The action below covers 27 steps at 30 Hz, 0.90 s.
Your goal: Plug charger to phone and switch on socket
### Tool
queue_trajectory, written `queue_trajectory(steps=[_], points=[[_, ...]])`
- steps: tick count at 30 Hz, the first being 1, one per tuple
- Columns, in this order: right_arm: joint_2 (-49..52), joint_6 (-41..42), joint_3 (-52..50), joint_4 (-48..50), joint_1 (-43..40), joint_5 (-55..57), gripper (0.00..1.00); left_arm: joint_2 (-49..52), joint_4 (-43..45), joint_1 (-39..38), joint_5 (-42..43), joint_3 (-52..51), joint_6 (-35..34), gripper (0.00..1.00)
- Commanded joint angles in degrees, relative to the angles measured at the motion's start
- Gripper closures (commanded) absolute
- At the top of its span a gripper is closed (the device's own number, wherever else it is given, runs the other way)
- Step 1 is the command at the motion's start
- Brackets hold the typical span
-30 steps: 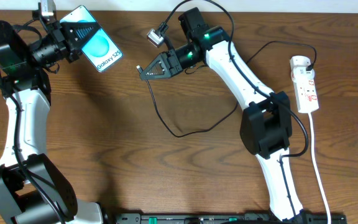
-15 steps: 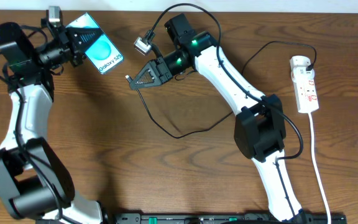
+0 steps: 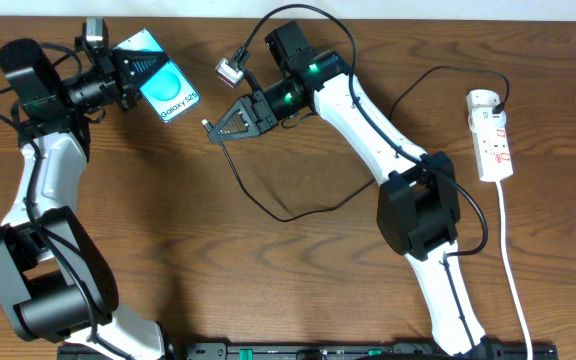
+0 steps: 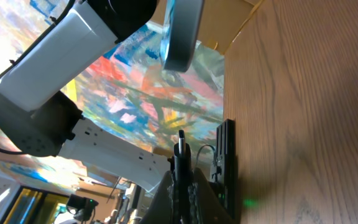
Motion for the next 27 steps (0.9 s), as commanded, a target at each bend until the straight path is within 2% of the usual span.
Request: queue_trajectory(steps=[1, 27], points=[[-0.4, 0.4, 0.2, 0.2, 0.2, -1.7, 0.99, 0.0, 0.3, -0.5, 2.7, 0.6, 1.8, 0.93], [-0.4, 0.4, 0.2, 0.4, 0.2, -1.7, 0.99, 0.0, 0.3, -2.5, -1.1, -1.1, 3.9, 0.92]])
